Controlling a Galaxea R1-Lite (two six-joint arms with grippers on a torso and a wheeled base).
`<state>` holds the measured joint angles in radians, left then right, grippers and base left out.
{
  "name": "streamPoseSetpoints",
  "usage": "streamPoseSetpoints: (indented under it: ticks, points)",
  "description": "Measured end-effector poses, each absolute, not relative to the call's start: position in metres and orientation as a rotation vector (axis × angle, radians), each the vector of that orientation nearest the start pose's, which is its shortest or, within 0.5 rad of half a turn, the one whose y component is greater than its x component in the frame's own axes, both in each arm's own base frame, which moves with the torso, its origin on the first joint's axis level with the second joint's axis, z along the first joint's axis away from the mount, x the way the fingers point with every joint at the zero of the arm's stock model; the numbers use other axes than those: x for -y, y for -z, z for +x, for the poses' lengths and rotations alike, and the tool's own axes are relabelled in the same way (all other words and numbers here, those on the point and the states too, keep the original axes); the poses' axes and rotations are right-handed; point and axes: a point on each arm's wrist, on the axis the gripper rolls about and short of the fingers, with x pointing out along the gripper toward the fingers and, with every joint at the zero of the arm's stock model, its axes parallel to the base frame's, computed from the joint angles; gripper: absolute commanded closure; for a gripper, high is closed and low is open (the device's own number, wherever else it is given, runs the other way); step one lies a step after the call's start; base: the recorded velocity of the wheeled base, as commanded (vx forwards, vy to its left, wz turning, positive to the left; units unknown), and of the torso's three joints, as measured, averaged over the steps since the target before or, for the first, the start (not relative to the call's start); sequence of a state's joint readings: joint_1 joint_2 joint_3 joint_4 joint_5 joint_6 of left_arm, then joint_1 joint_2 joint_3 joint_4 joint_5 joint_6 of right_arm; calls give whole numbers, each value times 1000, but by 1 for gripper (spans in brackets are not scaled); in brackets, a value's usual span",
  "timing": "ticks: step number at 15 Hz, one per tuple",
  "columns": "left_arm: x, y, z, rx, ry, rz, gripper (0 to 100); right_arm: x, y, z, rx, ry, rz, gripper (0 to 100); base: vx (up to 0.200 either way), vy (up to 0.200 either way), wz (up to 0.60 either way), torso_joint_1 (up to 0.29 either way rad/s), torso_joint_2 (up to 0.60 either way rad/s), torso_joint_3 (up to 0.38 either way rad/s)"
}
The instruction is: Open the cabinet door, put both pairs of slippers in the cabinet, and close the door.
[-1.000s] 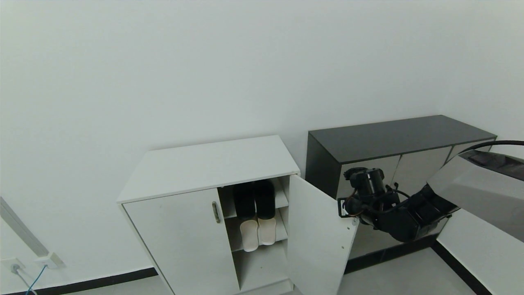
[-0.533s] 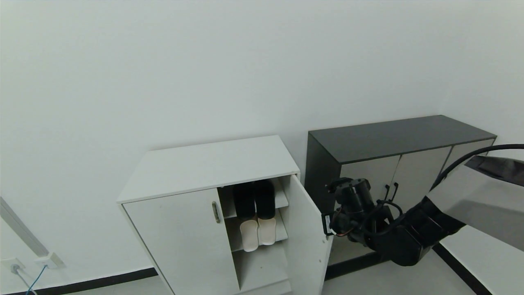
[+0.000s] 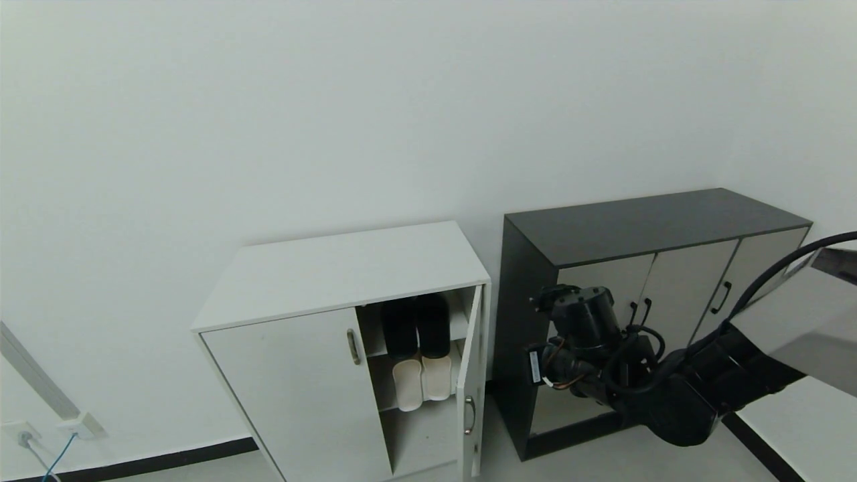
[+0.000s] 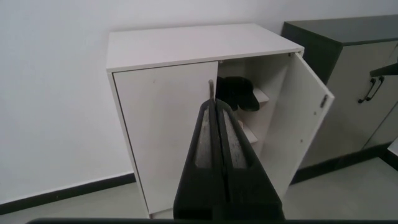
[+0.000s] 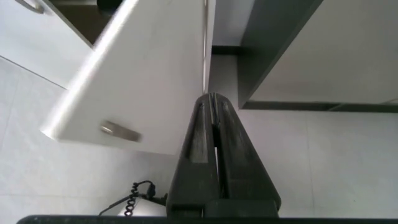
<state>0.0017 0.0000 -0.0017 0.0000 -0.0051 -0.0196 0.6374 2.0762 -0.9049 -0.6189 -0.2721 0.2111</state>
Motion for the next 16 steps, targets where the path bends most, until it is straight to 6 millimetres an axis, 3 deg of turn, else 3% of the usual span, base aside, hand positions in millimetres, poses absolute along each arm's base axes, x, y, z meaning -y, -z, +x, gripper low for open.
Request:
streamPoseSetpoints:
  ticks: [6, 16]
  points:
    - [0, -76, -23, 4, 4, -20, 100, -213, -84, 294, -507, -324, -32, 100, 0, 0, 600, -1, 2, 2]
    - [0, -76, -23, 2, 5, -20, 100, -204, -71, 281, -474, -416, -114, 100, 0, 0, 0, 0, 0, 0]
